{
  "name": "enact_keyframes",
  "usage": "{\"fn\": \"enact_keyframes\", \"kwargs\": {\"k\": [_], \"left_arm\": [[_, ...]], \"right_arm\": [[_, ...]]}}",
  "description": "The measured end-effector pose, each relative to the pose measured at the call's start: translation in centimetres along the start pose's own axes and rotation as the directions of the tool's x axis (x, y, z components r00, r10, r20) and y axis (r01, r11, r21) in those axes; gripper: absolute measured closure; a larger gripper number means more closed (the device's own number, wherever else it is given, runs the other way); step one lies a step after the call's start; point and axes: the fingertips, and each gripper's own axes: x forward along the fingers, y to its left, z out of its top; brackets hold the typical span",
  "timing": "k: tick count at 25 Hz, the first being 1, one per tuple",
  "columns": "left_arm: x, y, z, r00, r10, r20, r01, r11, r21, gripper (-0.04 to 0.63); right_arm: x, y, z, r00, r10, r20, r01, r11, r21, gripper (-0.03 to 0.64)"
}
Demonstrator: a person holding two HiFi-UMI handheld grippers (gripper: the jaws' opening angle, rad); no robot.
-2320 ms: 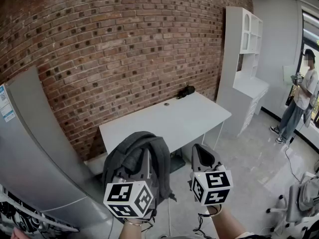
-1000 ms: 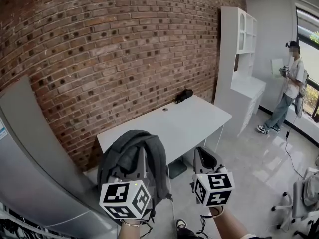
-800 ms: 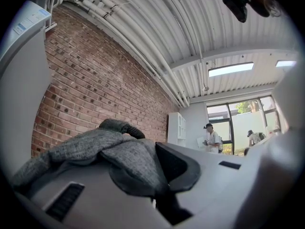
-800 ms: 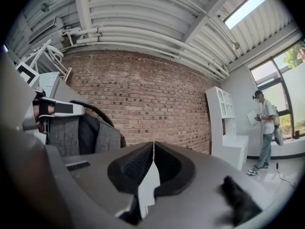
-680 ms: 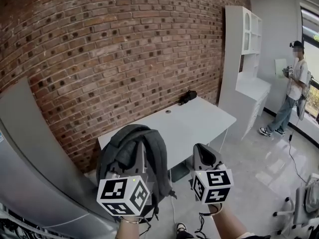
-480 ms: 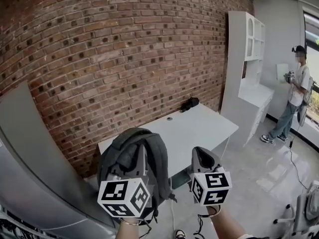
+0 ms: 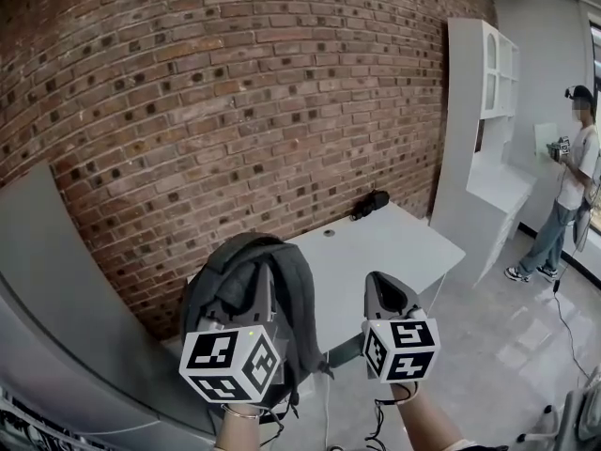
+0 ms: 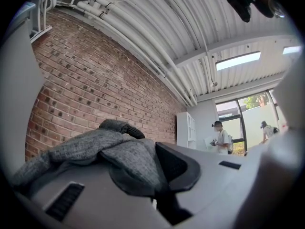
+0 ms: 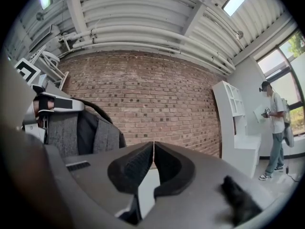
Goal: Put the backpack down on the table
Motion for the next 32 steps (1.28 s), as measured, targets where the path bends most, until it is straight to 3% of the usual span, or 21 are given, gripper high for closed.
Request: {"fn": "enact_keyframes", "kwargs": {"k": [14,26,32], "left_arm": [[8.1,1.4,-1.1,0.999,0.042,0.024,-0.041,0.999,-0.026,0.557],[12.3,4.4,-3.9,0.995,0.085,-0.046,-0.086,0.996,-0.015,0.558],[16.2,7.2,-4.4,0.995,0.096,-0.037,-0.096,0.995,-0.018,0.557]], "right_arm": [[7.7,-4.7,-0.6,0.999,0.024,-0.03,-0.024,1.0,-0.014,0.586],[12.4,-5.7,-3.4,0.996,0.036,-0.088,-0.036,0.999,-0.001,0.586],[17.4,-6.1,-4.0,0.995,0.037,-0.095,-0.037,0.999,0.007,0.586]]}}
